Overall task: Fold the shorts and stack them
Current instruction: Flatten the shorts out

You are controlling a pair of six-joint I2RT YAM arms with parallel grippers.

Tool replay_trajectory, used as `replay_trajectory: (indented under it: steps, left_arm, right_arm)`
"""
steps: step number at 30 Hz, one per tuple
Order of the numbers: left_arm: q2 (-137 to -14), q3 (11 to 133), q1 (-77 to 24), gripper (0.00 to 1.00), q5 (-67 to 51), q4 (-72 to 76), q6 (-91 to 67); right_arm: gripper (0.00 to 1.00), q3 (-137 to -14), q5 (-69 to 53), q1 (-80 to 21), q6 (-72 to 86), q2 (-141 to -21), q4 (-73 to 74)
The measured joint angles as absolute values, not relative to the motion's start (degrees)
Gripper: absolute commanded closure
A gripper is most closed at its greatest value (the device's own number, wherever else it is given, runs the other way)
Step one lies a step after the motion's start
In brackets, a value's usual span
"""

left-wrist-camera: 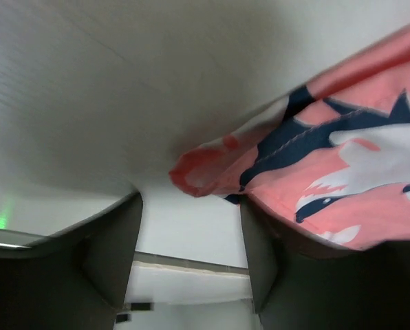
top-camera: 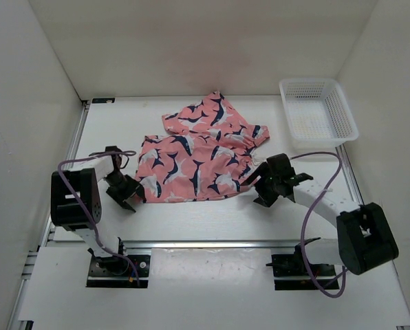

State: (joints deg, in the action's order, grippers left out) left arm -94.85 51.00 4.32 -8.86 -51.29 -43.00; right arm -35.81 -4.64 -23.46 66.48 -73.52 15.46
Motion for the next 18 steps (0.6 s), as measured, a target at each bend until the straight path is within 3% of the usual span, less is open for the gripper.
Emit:
replay_trajectory:
  steps: [3,4,6,9,10,13,18]
  left_arm:
    - [-96.92,52.86,4.19,0.83,-8.8,-52.14,-43.55]
    - [-97.34,53.41,4.14,0.9,-8.75,-52.05,-43.53]
    - [-98.15,54.52,4.01,0.9,-8.78,-51.64,-43.4]
    - [-98.85,55.99,3.7,0.9,-8.73,-50.39,-43.31]
    - [-99.0,56.42,3.55,0.9,-8.67,-49.93,-43.27]
    - [-99.13,57.87,3.14,0.9,-8.29,-48.42,-42.78]
    - [-97.36,63.2,2.94,0.9,-8.34,-48.77,-40.93]
  right_arm:
    - [0.2,-36.67,-4.64,-23.22,66.17,-77.71,14.7]
    - [0.22,-37.21,-4.36,-23.18,65.95,-78.96,14.68]
    - [0.26,-38.54,-3.99,-22.9,65.52,-81.49,14.2]
    - [0.47,-40.84,-3.16,-22.57,64.9,-84.84,13.1]
    - [0.68,-41.78,-2.9,-22.52,64.51,-86.06,12.95]
    - [1.0,-46.48,-1.85,-22.5,63.11,-91.33,12.8]
    - [1.0,-55.86,-0.05,-22.5,59.81,-94.74,16.25]
